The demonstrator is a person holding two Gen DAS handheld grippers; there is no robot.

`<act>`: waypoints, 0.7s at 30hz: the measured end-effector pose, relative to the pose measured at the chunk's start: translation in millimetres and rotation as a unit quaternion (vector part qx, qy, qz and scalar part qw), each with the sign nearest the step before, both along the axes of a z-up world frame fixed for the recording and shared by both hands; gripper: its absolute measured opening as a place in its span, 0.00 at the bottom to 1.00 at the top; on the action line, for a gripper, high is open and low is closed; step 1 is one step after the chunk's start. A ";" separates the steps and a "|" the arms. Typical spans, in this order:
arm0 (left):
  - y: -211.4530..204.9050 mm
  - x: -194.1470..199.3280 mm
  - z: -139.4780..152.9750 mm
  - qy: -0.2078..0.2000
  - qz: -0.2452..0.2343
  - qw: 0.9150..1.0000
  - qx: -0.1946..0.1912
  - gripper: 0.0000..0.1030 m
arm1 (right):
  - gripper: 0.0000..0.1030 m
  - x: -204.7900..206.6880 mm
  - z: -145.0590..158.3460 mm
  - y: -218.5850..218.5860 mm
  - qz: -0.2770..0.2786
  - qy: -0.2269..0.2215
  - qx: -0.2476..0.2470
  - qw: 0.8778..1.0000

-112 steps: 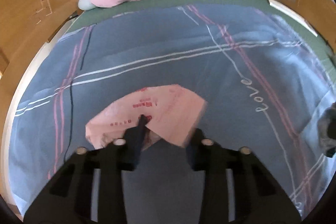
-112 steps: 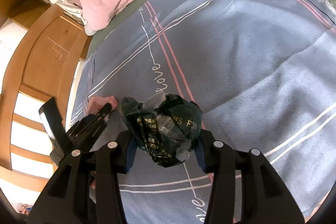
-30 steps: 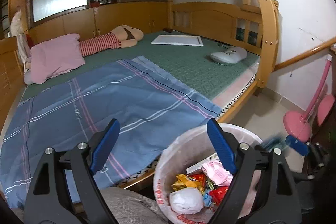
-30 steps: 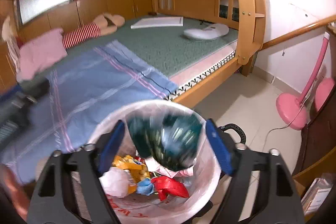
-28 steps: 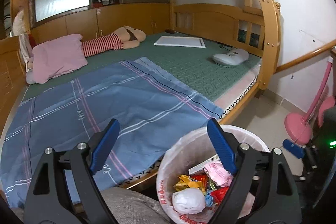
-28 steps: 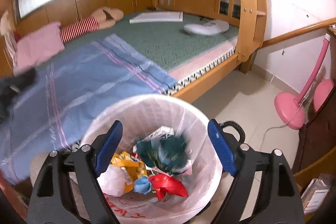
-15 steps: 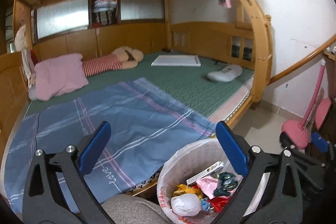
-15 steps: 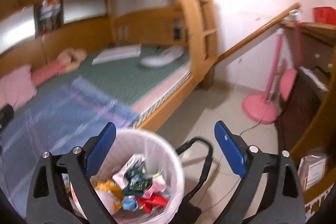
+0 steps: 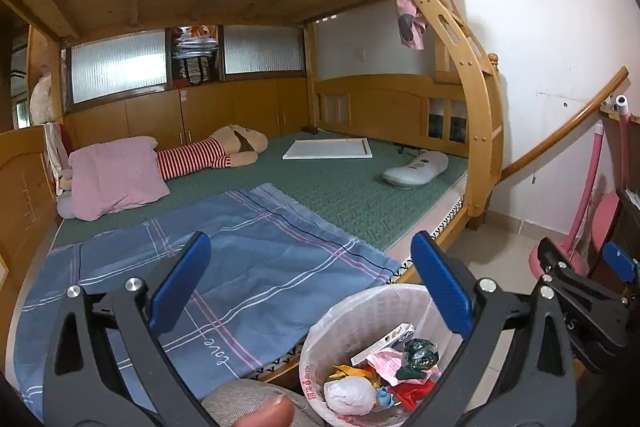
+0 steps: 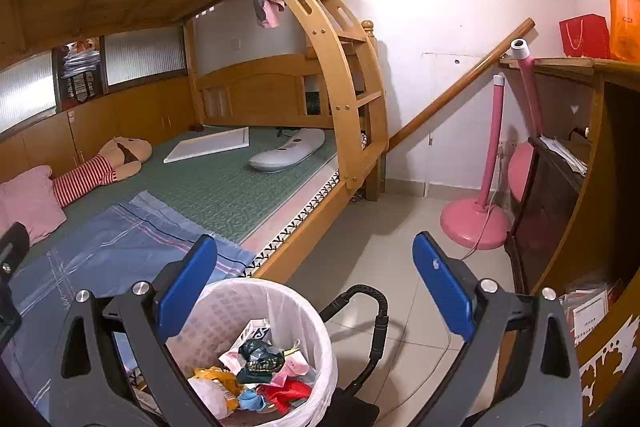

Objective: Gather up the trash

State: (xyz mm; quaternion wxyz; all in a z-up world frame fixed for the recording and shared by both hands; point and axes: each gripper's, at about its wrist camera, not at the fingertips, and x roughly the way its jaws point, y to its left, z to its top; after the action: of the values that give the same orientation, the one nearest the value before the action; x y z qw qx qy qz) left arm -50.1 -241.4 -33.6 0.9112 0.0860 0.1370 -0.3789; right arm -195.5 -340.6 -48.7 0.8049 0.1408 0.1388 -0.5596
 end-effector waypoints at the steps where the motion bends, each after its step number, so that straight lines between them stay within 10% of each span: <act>1: 1.9 0.4 1.0 0.002 0.000 1.000 -0.002 0.97 | 0.94 0.5 0.7 1.3 0.001 -0.001 -0.001 1.000; 21: 12.1 1.6 4.7 0.005 -0.007 1.000 -0.005 0.97 | 0.94 5.1 2.6 10.2 0.018 0.004 -0.017 1.000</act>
State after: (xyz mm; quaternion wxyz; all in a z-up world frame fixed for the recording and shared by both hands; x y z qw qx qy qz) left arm -48.6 -229.3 -29.0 0.9081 0.0806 0.1391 -0.3865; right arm -190.4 -330.3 -46.1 0.8163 0.1226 0.1349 -0.5481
